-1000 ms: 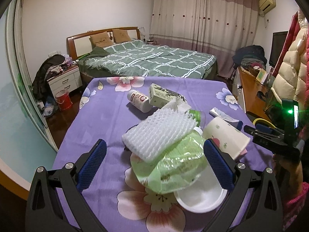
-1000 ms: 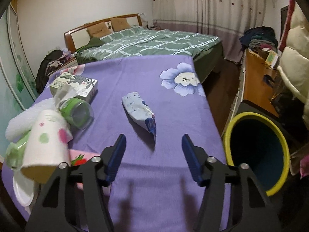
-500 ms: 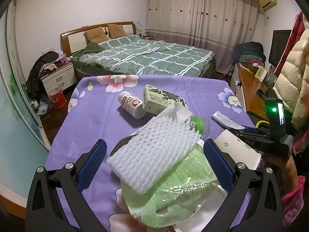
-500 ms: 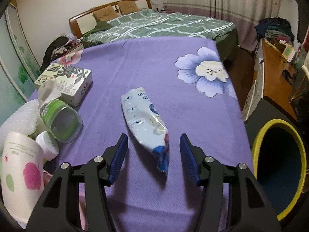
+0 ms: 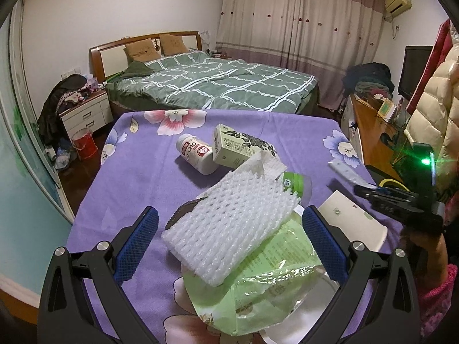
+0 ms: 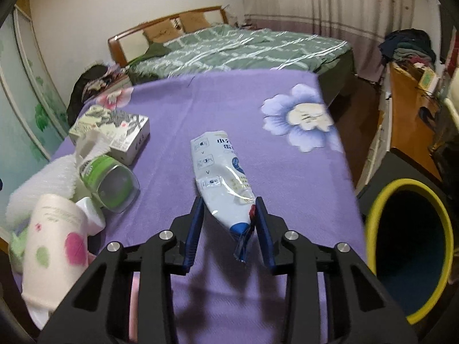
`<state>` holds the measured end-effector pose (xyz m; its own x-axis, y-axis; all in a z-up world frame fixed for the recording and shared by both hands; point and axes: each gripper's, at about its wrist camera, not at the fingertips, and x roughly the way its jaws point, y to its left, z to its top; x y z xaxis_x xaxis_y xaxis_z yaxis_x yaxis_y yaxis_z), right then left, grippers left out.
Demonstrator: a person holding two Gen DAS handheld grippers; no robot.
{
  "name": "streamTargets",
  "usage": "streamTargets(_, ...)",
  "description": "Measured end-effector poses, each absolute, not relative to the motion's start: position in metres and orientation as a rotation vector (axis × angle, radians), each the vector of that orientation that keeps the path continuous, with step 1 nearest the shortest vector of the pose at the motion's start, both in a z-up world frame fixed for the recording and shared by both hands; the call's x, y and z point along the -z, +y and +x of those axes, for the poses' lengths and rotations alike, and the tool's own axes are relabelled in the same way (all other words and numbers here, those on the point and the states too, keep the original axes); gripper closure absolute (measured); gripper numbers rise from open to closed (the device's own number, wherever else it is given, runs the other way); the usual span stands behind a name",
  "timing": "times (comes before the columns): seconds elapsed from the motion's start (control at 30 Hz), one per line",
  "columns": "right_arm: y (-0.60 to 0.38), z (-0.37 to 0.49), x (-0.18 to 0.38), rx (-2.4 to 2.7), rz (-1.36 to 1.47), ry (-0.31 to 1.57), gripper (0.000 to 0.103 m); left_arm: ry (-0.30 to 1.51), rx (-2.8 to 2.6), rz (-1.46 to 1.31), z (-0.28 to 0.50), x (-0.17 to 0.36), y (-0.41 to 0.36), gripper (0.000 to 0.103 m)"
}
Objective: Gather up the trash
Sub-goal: 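Carry the tube over the yellow-rimmed bin and open the right gripper, then move the left gripper to the white paper bowl and grasp its rim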
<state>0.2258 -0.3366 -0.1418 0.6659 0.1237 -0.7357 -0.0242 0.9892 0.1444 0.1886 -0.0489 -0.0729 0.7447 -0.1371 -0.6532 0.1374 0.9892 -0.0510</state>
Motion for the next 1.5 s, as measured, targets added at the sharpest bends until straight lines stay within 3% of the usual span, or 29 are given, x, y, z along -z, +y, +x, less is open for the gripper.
streamTargets(0.23,-0.406,0.178,0.132,0.104,0.223,0.784,0.068,0.717,0.171,0.003,0.174,0.073,-0.056,0.004)
streamTargets(0.5,-0.492,0.148,0.158,0.378,0.294,0.819,0.067,0.734,0.186,0.006,0.163,0.070,-0.066,0.004)
streamTargets(0.6,-0.512,0.147,0.169,0.439,0.331,0.832,0.049,0.736,0.186,0.013,0.162,0.069,-0.070,0.004)
streamTargets(0.67,-0.520,0.143,0.172,0.464,0.333,0.828,0.048,0.733,0.182,0.017,0.161,0.067,-0.071,0.004)
streamTargets(0.93,-0.502,0.128,0.162,0.411,0.350,0.780,0.038,0.735,0.191,0.027,0.151,0.064,-0.070,0.004)
streamTargets(1.23,-0.472,0.113,0.149,0.342,0.335,0.744,0.036,0.772,0.260,0.027,0.102,0.073,-0.071,0.004)
streamTargets(1.5,-0.461,0.091,0.134,0.311,0.341,0.697,0.035,0.849,0.304,0.059,0.067,0.116,-0.084,0.004)
